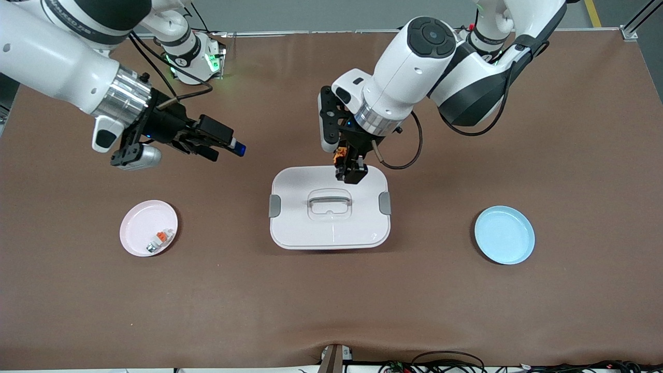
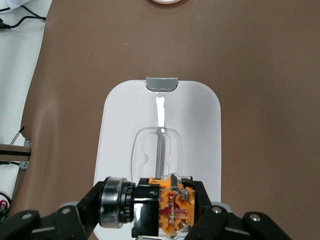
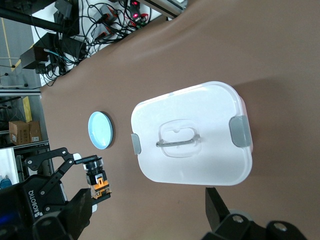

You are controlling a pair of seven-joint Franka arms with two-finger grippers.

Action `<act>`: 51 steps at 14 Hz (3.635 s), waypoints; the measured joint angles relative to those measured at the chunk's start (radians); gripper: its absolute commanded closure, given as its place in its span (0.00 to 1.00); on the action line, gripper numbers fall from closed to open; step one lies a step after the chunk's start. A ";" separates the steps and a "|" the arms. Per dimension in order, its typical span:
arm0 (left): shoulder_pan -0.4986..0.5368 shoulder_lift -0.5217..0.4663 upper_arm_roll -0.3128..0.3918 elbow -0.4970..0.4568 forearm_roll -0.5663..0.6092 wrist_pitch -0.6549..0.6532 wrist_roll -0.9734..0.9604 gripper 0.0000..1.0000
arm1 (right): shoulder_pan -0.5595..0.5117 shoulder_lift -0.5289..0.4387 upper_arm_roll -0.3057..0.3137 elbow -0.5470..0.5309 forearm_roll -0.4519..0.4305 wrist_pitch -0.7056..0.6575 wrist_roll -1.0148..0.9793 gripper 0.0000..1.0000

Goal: Transfer orange switch to right arm and place
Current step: 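Hold the switch with the left gripper while the right gripper approaches, then bring the open right gripper around the switch beside the left gripper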

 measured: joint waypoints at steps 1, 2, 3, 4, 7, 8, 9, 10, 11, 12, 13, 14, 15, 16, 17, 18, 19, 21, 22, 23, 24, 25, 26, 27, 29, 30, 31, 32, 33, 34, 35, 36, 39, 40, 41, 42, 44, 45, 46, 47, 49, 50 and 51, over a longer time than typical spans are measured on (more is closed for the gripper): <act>0.000 0.000 0.000 0.000 0.000 0.000 0.000 1.00 | 0.009 0.005 0.000 0.000 0.000 0.020 -0.006 0.00; 0.000 0.000 0.000 0.000 0.000 0.000 0.000 1.00 | 0.017 0.010 0.000 -0.001 0.001 0.033 -0.010 0.00; 0.000 0.000 0.000 0.000 0.000 0.000 0.000 1.00 | 0.026 0.016 0.001 -0.005 0.018 0.049 -0.018 0.00; 0.000 0.000 0.000 0.000 0.000 0.000 0.000 1.00 | 0.036 0.024 0.001 -0.014 0.067 0.078 -0.038 0.00; -0.001 0.000 0.000 0.000 0.000 0.000 0.000 1.00 | 0.072 0.052 0.001 -0.057 0.185 0.192 -0.105 0.00; -0.001 0.000 0.000 0.000 0.000 0.000 0.000 1.00 | 0.078 0.064 0.001 -0.064 0.198 0.204 -0.127 0.00; -0.001 0.000 0.000 0.000 0.000 0.000 0.000 1.00 | 0.081 0.079 0.001 -0.066 0.224 0.208 -0.159 0.00; -0.001 0.000 0.000 0.000 0.000 0.000 0.000 1.00 | 0.082 0.094 0.001 -0.067 0.266 0.208 -0.196 0.00; -0.001 0.000 0.000 0.000 0.000 0.000 0.000 1.00 | 0.084 0.111 0.001 -0.068 0.310 0.209 -0.230 0.00; -0.001 0.000 0.000 0.000 0.000 0.000 0.000 1.00 | 0.088 0.125 0.001 -0.068 0.336 0.212 -0.254 0.00; -0.001 0.000 0.000 0.000 0.000 0.000 0.000 1.00 | 0.093 0.135 0.001 -0.068 0.348 0.216 -0.270 0.00; -0.001 0.000 0.000 0.000 0.000 0.000 0.000 1.00 | 0.098 0.139 0.001 -0.068 0.353 0.217 -0.281 0.00; -0.001 0.000 0.000 0.000 0.000 0.000 0.000 1.00 | 0.105 0.140 0.001 -0.068 0.359 0.217 -0.286 0.00; -0.001 0.000 0.000 0.000 0.000 0.000 0.000 1.00 | 0.115 0.139 0.002 -0.068 0.376 0.223 -0.290 0.00; -0.001 0.000 0.000 0.000 0.000 0.000 0.000 1.00 | 0.131 0.139 0.002 -0.068 0.397 0.243 -0.293 0.00; -0.002 0.000 0.000 0.000 0.000 0.000 0.000 1.00 | 0.152 0.140 0.002 -0.070 0.416 0.273 -0.294 0.00; -0.002 0.000 0.000 0.000 0.000 0.000 0.000 1.00 | 0.173 0.140 0.002 -0.073 0.428 0.301 -0.295 0.00; -0.002 0.000 0.000 0.000 0.000 0.000 0.000 1.00 | 0.203 0.140 0.003 -0.077 0.438 0.321 -0.297 0.00; -0.002 0.001 0.000 0.000 0.000 0.000 0.000 1.00 | 0.209 0.140 0.002 -0.078 0.440 0.322 -0.299 0.00; -0.002 0.001 0.000 0.000 0.000 0.000 0.000 1.00 | 0.213 0.140 0.002 -0.079 0.440 0.322 -0.300 0.00; -0.002 0.001 0.000 0.000 0.000 0.000 0.000 1.00 | 0.215 0.142 0.002 -0.081 0.441 0.322 -0.301 0.00; -0.002 0.001 0.000 0.000 0.000 0.000 0.000 1.00 | 0.218 0.145 0.002 -0.082 0.441 0.321 -0.302 0.00; -0.002 0.001 0.000 0.000 0.000 0.000 0.000 1.00 | 0.220 0.149 0.002 -0.085 0.441 0.321 -0.303 0.00; -0.002 0.001 0.000 0.000 0.000 0.000 0.000 1.00 | 0.223 0.153 0.002 -0.086 0.442 0.321 -0.304 0.00; -0.002 0.001 0.000 0.000 0.000 0.000 0.000 1.00 | 0.231 0.163 0.003 -0.087 0.443 0.322 -0.309 0.00; -0.002 0.001 0.000 0.000 0.000 0.000 0.000 1.00 | 0.236 0.167 0.003 -0.087 0.443 0.322 -0.310 0.00; -0.002 0.001 0.000 0.000 0.000 0.000 0.000 1.00 | 0.240 0.168 0.003 -0.087 0.444 0.323 -0.310 0.00; -0.002 0.001 0.000 0.000 0.000 0.000 0.000 1.00 | 0.244 0.169 0.003 -0.087 0.444 0.323 -0.310 0.00; -0.002 0.001 0.000 0.000 0.000 0.000 0.000 1.00 | 0.248 0.169 0.003 -0.087 0.445 0.324 -0.310 0.00; -0.002 0.001 0.000 0.000 0.000 0.000 0.000 1.00 | 0.251 0.169 0.003 -0.087 0.446 0.327 -0.310 0.00; -0.002 0.001 0.000 0.000 0.000 0.000 0.000 1.00 | 0.254 0.169 0.003 -0.087 0.459 0.332 -0.310 0.00; -0.002 0.001 0.000 0.000 0.000 0.000 0.000 1.00 | 0.258 0.169 0.002 -0.086 0.487 0.337 -0.315 0.00; -0.001 0.002 0.000 0.000 0.000 0.000 0.000 1.00 | 0.277 0.175 0.003 -0.086 0.529 0.373 -0.338 0.00; -0.001 0.002 0.000 0.000 0.000 0.000 0.000 1.00 | 0.280 0.178 0.003 -0.085 0.533 0.380 -0.340 0.00; -0.001 0.002 0.000 0.000 0.000 0.000 0.000 1.00 | 0.283 0.181 0.003 -0.084 0.536 0.383 -0.342 0.00; -0.001 0.002 0.000 0.000 0.000 0.000 0.000 1.00 | 0.285 0.184 0.003 -0.083 0.537 0.386 -0.343 0.00; -0.002 0.002 0.000 0.000 0.000 0.000 0.000 1.00 | 0.290 0.193 0.003 -0.082 0.538 0.401 -0.344 0.00; -0.002 0.002 0.000 0.000 0.000 0.000 0.000 1.00 | 0.291 0.198 0.003 -0.082 0.539 0.408 -0.346 0.00; -0.002 0.002 0.000 0.000 0.000 0.000 0.000 1.00 | 0.292 0.202 0.003 -0.080 0.539 0.413 -0.349 0.00; -0.002 0.002 0.000 0.000 0.000 0.000 0.000 1.00 | 0.292 0.206 0.003 -0.077 0.540 0.414 -0.350 0.00; -0.002 0.002 0.000 0.000 0.000 0.000 0.000 1.00 | 0.292 0.210 0.003 -0.069 0.541 0.415 -0.350 0.00; -0.002 0.002 0.000 0.000 0.000 0.000 0.000 1.00 | 0.292 0.213 0.003 -0.066 0.542 0.415 -0.350 0.00; -0.002 0.002 0.000 0.000 0.000 0.000 0.000 1.00 | 0.292 0.215 0.003 -0.063 0.543 0.415 -0.350 0.00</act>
